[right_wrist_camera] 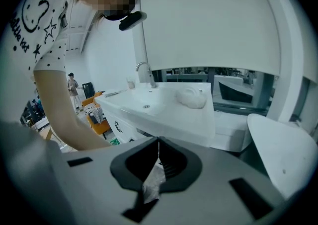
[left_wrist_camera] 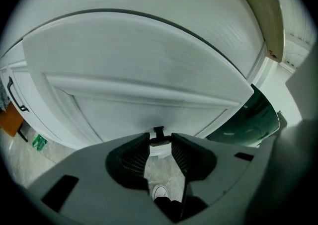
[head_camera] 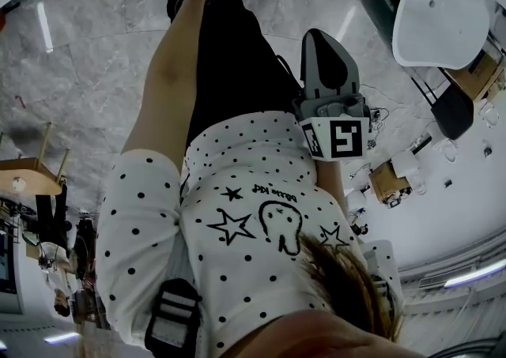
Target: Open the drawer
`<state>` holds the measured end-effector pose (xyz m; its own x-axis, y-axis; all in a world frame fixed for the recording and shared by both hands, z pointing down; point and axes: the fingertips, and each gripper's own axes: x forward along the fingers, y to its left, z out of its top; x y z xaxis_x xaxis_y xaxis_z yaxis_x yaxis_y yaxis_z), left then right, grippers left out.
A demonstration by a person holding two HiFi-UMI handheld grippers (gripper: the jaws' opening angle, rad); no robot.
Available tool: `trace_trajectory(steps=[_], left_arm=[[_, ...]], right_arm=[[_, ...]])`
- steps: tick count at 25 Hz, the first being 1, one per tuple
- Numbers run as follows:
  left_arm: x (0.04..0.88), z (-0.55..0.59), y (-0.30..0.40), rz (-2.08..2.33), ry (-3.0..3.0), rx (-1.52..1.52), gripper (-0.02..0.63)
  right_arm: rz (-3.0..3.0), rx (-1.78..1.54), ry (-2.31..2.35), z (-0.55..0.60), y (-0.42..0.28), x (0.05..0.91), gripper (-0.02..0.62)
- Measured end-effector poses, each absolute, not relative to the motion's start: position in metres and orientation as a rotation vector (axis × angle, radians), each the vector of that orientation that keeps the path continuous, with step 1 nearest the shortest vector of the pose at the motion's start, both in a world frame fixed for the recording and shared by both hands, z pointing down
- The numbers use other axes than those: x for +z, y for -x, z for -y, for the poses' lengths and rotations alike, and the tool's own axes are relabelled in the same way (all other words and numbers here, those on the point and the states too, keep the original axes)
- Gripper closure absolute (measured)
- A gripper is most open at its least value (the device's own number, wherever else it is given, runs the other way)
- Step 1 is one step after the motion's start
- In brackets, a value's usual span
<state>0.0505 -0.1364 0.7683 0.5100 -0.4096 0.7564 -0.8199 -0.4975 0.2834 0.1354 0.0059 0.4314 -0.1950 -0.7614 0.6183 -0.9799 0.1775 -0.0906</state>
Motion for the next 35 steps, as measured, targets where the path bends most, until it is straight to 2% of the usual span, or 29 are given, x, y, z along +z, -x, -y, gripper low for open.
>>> trace_trajectory(steps=[35], left_arm=[[0.766,0.091,-0.043,0.970,-2.113,0.854,0.468]], right_arm=[[2.043,0.660,-1.608,-0.019,-0.119,0.429,0.581]])
